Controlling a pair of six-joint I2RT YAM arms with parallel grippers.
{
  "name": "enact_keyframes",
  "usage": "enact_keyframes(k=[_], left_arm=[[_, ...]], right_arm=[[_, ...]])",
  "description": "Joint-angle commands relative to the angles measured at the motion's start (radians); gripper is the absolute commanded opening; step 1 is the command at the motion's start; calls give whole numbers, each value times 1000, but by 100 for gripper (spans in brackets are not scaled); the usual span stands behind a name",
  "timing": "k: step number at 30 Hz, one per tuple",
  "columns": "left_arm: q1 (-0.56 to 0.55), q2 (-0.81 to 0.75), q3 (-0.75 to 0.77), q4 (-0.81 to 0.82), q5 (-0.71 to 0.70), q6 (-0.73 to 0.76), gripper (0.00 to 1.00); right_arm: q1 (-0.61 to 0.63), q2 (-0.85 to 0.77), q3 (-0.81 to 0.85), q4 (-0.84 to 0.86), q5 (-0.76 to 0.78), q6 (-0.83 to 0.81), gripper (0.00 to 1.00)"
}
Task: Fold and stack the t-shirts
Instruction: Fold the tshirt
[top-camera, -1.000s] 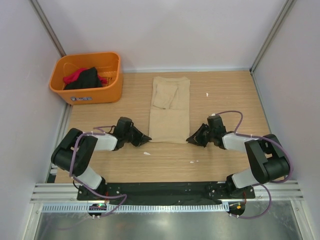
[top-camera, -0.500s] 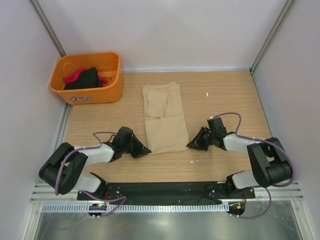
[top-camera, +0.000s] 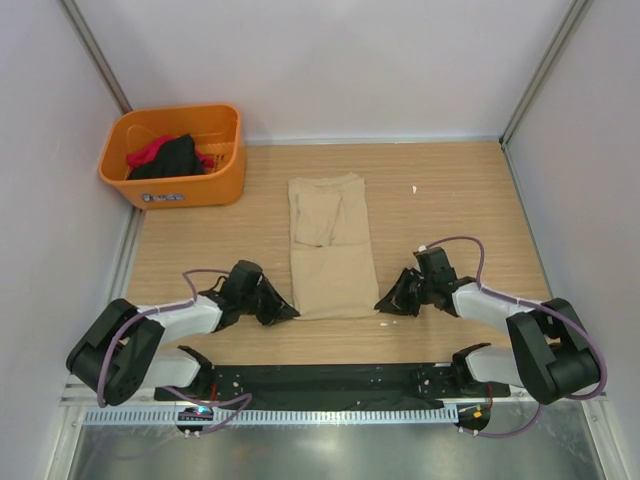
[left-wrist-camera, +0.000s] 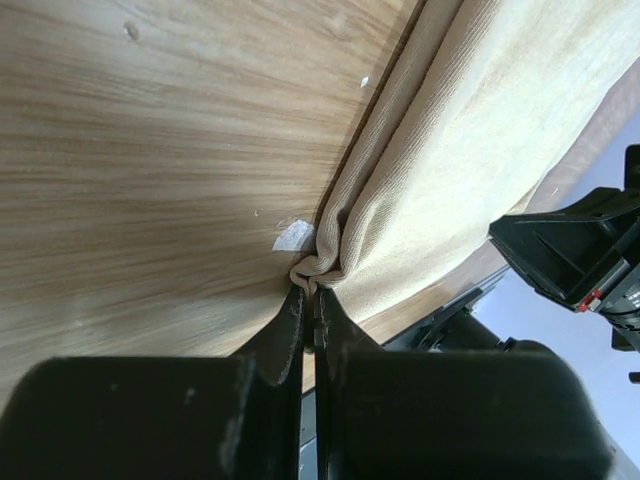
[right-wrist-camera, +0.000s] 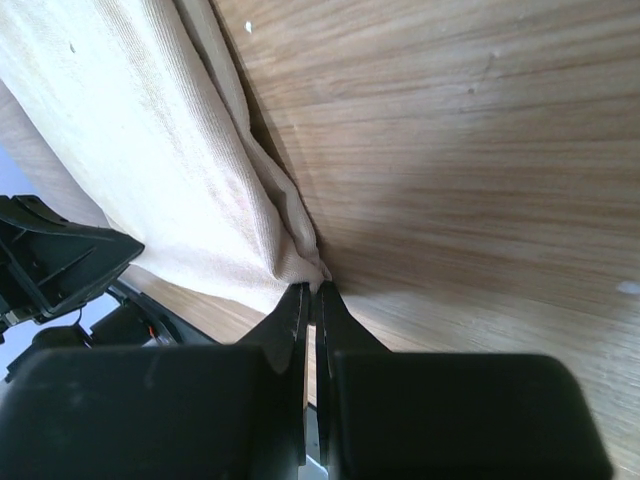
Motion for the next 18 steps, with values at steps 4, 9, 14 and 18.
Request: enact_keyframes(k=[4,9,14,18], left_arm=[[-11,-54,-16,-89,3,44,0],[-39,-146,-43,-142,3,16,0],[-48,-353,-50,-299,-4,8,0],[-50,-506,-69,-409,-6,-15,0]], right_arm=[[22,-43,-10,-76,9,-33,1],[59,-114,-14,-122,14,-7,1],[118,-232,-30,-191,24,39,1],[164,-319,-47,-233,29,92,2]])
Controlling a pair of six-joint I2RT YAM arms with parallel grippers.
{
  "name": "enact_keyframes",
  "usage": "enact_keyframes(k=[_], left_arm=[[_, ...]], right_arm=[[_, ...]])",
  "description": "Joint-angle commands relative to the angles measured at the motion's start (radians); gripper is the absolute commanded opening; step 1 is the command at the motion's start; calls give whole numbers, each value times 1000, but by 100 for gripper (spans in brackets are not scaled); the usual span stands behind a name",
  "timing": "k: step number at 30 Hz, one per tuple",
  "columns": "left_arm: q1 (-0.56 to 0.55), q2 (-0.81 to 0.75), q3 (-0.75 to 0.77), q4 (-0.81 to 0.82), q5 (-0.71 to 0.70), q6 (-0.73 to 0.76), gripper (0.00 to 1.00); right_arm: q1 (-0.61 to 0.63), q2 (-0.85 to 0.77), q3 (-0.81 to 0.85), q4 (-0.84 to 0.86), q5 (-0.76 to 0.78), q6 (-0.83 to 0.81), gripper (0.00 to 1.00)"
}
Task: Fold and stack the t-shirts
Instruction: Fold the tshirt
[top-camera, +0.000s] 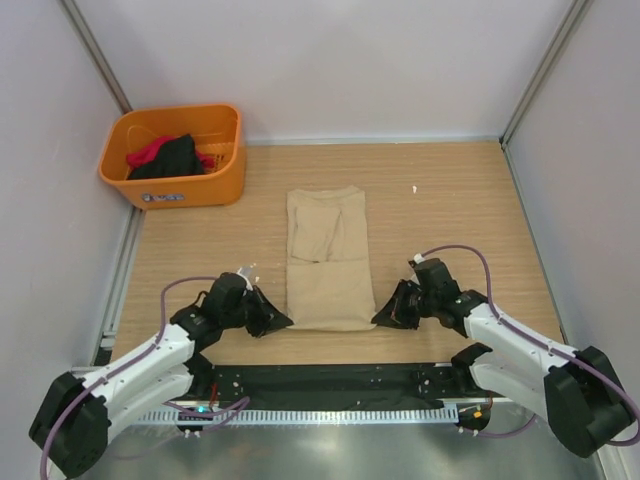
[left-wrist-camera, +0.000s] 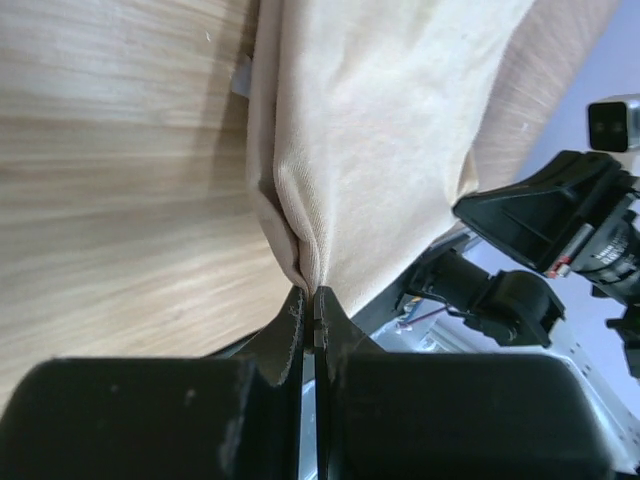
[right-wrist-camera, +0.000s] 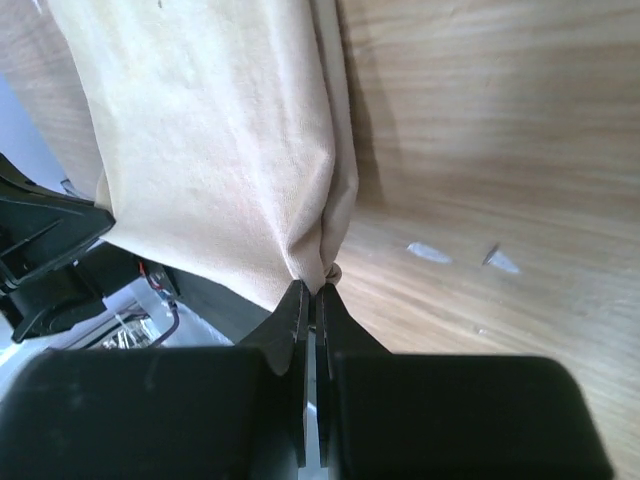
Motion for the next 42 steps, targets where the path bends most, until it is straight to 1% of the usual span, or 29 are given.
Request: enact_keyframes(k=[1,3,8,9,15,16,19,22,24,25,27,28,29,30,31,32,33,35,36,38,39,41,42], left_arm=[[-5,-114,-29,-151,0,-32,0],[-4,-174,-40,-168,11,-55,0],[-7,-252,-32,-237,51,-61,0],[-7,-267,-26,-273,60,-61,0],[-7,-421,18,-401,57,-96,0],[-7,-459,40,-442,50,-104,0],[-7,-504,93,-519,30,-92,0],[-7,-489,170,-567,5,-50,0],[-7,-435,228,-570,5,-26,0],[-7,-391,253,-570,-4,9,0],[-7,-331,328,-561,-29,43,0],[-7,-302,353,-553,-33,57,0],[-5,-228,380,-545,-38,86,0],[-4,-193,434,-536,-52,106,0],[2,-150,466,-539,-58,129,0],[11,-108,500,-544,-62,187,0],[43,-21,568,-551,-61,216,0],[83,57,633,-547,-37,291,0],[123,134,682,-521,-27,311,0],[160,214,728,-512,5,336,0],[186,278,773,-504,19,350,0],[189,337,833,-496,25,367,0],[192,392,847,-481,26,379,0]], right_arm=[[36,-64,-20,-62,25,69,2],[81,-85,-26,-76,35,88,2],[191,-180,-25,-126,96,192,1],[234,-199,-22,-136,105,209,1],[366,-311,4,-214,177,339,1],[398,-320,10,-220,183,352,1],[435,-323,53,-243,216,381,1],[448,-287,141,-278,246,360,1],[446,-259,222,-289,262,340,1],[443,-216,251,-291,265,330,1],[414,-170,335,-298,257,306,1],[402,-118,361,-300,245,283,1],[388,-96,384,-295,231,269,1],[342,-72,429,-298,214,258,1],[316,-29,450,-297,164,226,1],[282,-3,469,-298,136,209,1],[223,19,504,-300,104,191,1],[163,89,538,-318,27,116,1],[109,111,565,-318,3,90,1],[70,180,589,-320,-66,42,1],[37,203,610,-315,-85,33,1],[4,240,648,-314,-131,5,1],[-11,278,658,-314,-151,-1,1]])
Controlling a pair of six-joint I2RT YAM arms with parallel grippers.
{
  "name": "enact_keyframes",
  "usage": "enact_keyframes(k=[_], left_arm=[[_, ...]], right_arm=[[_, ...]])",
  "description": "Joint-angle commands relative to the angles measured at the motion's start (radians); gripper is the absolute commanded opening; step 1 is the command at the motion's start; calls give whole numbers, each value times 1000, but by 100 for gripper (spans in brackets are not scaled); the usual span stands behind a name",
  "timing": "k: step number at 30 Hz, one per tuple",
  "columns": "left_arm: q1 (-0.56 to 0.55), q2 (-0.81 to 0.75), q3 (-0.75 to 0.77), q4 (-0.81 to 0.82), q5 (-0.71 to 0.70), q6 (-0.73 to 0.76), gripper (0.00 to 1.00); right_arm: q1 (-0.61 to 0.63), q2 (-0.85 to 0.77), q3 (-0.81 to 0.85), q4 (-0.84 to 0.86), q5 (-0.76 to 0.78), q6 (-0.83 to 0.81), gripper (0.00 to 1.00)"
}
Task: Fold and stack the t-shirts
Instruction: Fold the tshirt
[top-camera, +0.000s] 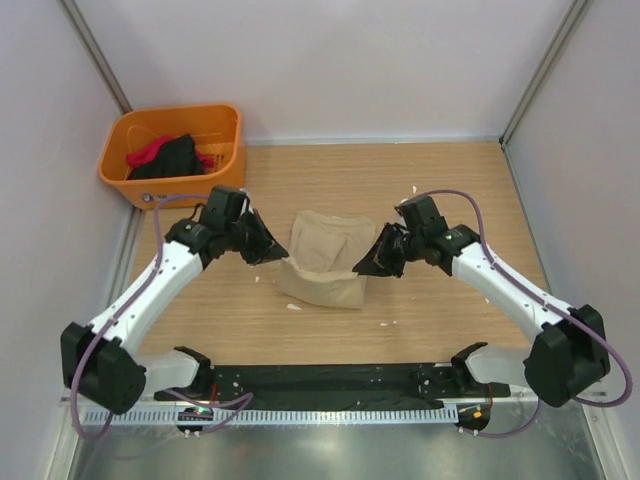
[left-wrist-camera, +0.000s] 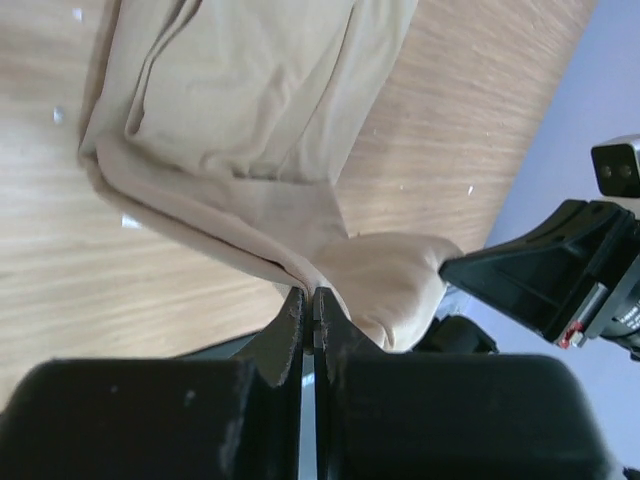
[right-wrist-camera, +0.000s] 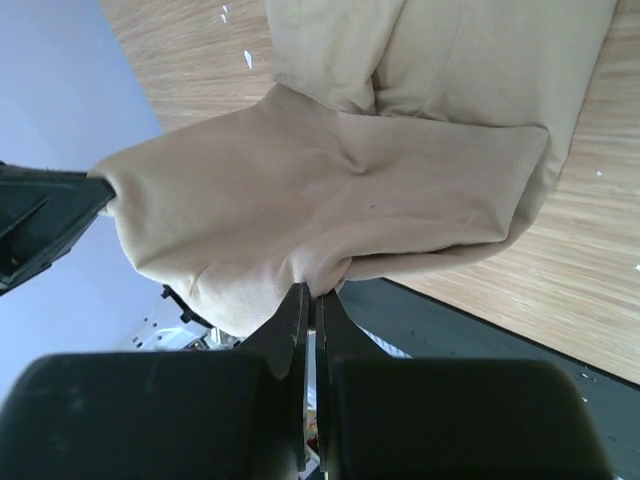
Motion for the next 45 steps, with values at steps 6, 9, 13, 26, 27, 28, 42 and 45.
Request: enact_keyframes(k=[6,9,13,26,27,28,42,45], left_arm=[[36,237,190,72,75,118,0],[53,317,263,78,85,136,0],[70,406,347,89,97,141,0],[105,648,594,144,158,136,0],[105,656,606,144,160,139,0],[105,671,623,149,161,138,0],[103,721,692,201,200,116,0],[102,687,674,184,186,101,0]], right_arm=[[-135,137,84,64,-232,-80,1],[-175,184,99,89,-267,-82,1],[-224,241,111,127,-299,-69,1],[-312,420,209,219,-362,-9,1],[-312,422,208,219,-364,-9,1],[-313,424,206,216,-367,-12,1],[-328,411,245,120,-379,-55,1],[-325,407,259,49,-385,-109,1]])
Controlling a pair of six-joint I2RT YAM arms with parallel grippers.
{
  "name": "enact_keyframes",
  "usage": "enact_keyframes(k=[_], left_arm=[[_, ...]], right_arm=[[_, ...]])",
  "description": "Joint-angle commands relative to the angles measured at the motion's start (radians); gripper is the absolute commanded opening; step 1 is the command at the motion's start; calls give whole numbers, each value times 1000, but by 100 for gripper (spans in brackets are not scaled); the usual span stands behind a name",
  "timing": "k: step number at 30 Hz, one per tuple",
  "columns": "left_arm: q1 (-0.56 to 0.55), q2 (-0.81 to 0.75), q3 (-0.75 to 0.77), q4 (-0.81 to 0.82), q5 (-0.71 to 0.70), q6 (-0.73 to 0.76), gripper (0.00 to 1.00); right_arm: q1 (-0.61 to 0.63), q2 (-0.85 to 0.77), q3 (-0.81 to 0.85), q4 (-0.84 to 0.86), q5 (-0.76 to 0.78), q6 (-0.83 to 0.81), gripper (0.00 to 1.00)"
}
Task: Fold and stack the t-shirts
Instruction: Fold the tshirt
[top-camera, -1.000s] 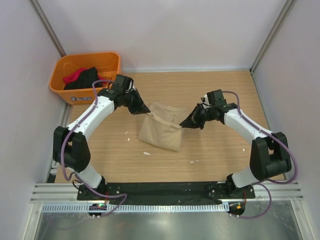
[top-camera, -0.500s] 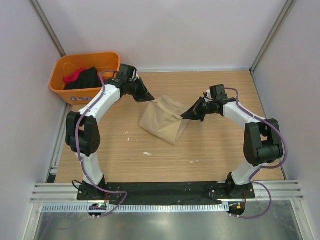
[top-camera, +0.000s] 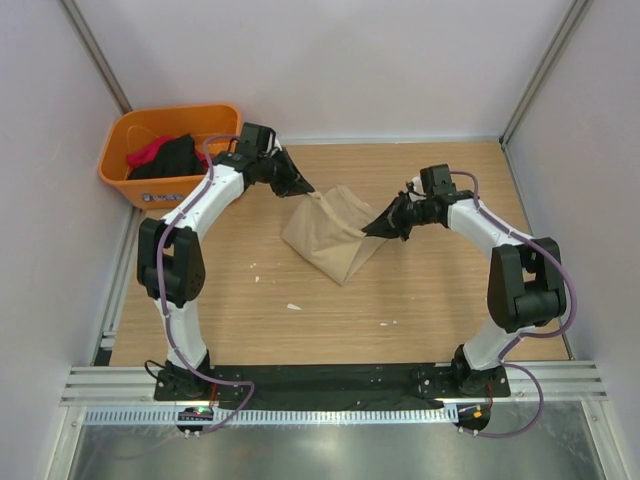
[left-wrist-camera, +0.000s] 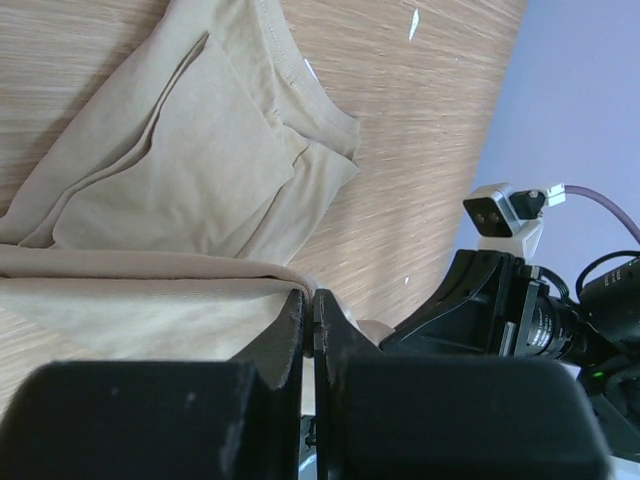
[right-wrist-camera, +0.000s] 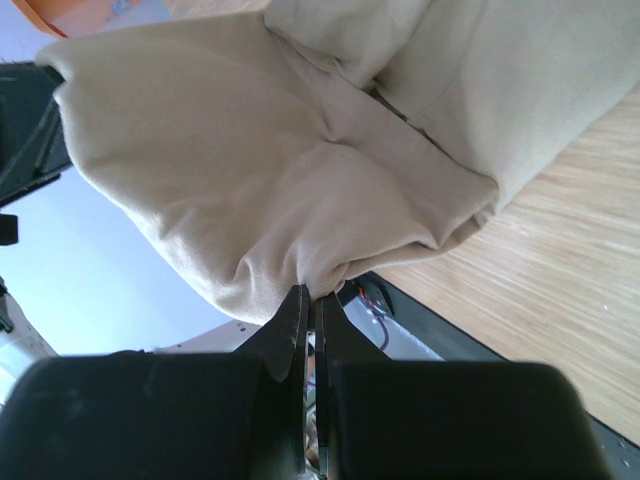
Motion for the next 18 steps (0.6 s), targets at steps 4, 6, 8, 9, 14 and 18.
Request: enact_keyframes(k=[4,6,8,9,14,18], left_arm=[[0,-143,-106,5,-18,-31,0],[-5,-191,-173,1,-27,-38,0],[-14,-280,-282,0,-34,-44,0],[-16,-318,-320,-3,-42,-46,0],[-19,-563,-573,-17,-64,-70,0],[-17,-734,-713,-32,-56,-109,0]], right_arm=[[5,-68,20,-163,-26,-116,1],[24,-93,-32,-157,-24,-104,1],[62,-122,-74,-152,-21,-101,1],[76,-136,-86,-149,-7,-101,1],[166,-241,-170,-146,33,-55,1],[251,-355,-258,-145,76,-7,1]])
